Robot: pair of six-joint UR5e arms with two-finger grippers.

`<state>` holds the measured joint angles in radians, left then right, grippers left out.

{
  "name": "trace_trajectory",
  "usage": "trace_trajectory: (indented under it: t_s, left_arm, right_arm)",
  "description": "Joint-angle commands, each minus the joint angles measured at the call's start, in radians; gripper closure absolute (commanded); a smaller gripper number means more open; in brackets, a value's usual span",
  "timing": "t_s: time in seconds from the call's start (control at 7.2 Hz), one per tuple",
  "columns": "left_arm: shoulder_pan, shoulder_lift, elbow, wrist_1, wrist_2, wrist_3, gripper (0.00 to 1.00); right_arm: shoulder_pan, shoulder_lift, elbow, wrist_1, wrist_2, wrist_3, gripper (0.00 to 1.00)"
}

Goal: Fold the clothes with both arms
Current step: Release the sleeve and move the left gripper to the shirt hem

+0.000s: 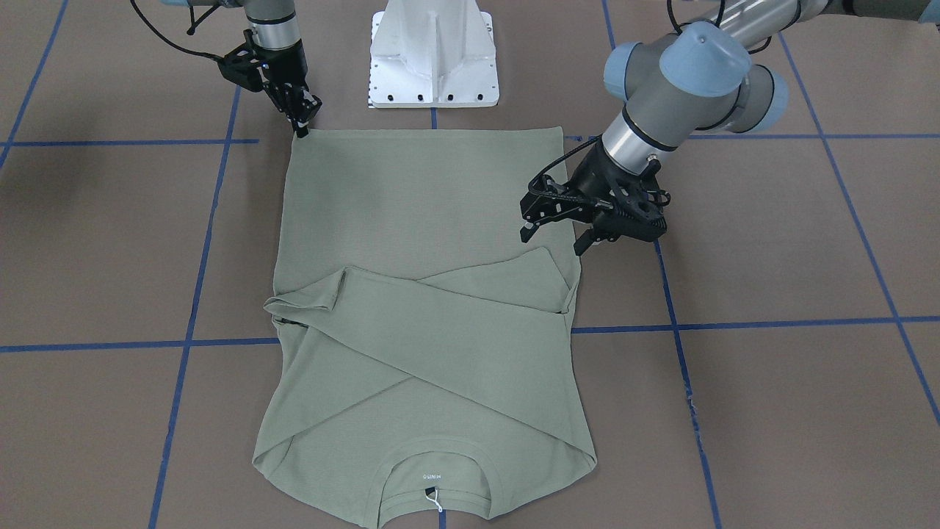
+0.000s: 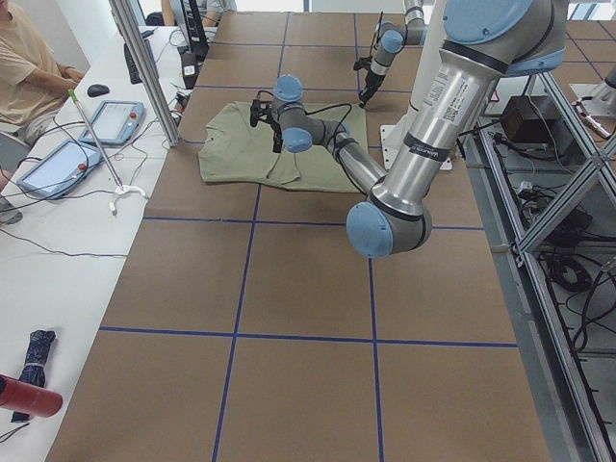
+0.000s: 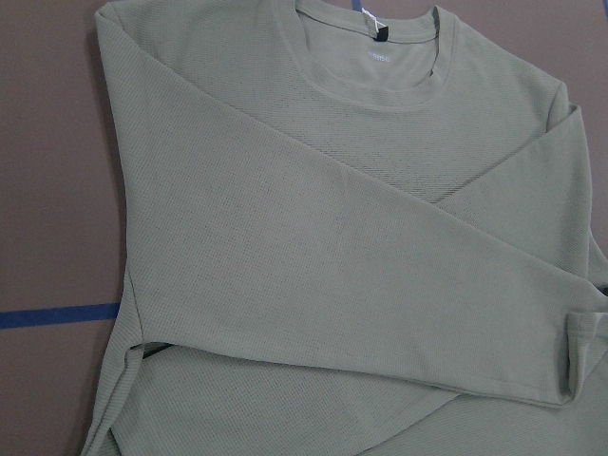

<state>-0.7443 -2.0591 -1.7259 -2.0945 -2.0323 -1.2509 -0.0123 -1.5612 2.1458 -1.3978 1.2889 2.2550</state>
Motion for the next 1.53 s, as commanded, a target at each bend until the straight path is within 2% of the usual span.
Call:
trace_trajectory:
  t_s: [0.0,0.14,0.28,0.42,0.69,0.97,1.39]
  left_arm:
    - [0.131,0.113,-0.155,0.051,0.166,-0.196,0.08]
    - [0.242,0.263,-0.307,0.062,0.275,-0.272,0.08]
    - [0.402,0.324,-0.335,0.067,0.438,-0.423,0.09]
    - [0.496,0.345,-0.345,0.117,0.524,-0.476,0.1]
    - [0.58,0.347,-0.353,0.273,0.56,-0.554,0.12]
    - [0.628,0.367,-0.356,0.281,0.557,-0.62,0.15]
    - [0.629,0.366,-0.35,0.28,0.551,-0.625,0.17]
  right_arm:
    - [0.0,-0.007,0.045,-0.012,0.001,0.0,1.0]
    - [0.002,-0.008,0.046,-0.012,0.001,0.0,1.0]
    - [0.0,-0.007,0.046,-0.012,0.001,0.0,1.0]
    - [0.0,-0.007,0.045,-0.012,0.001,0.0,1.0]
    - [0.002,-0.008,0.045,-0.013,0.0,0.0,1.0]
    - [0.002,-0.008,0.042,-0.013,0.001,-0.002,1.0]
    - [0.002,-0.011,0.043,-0.012,0.0,0.0,1.0]
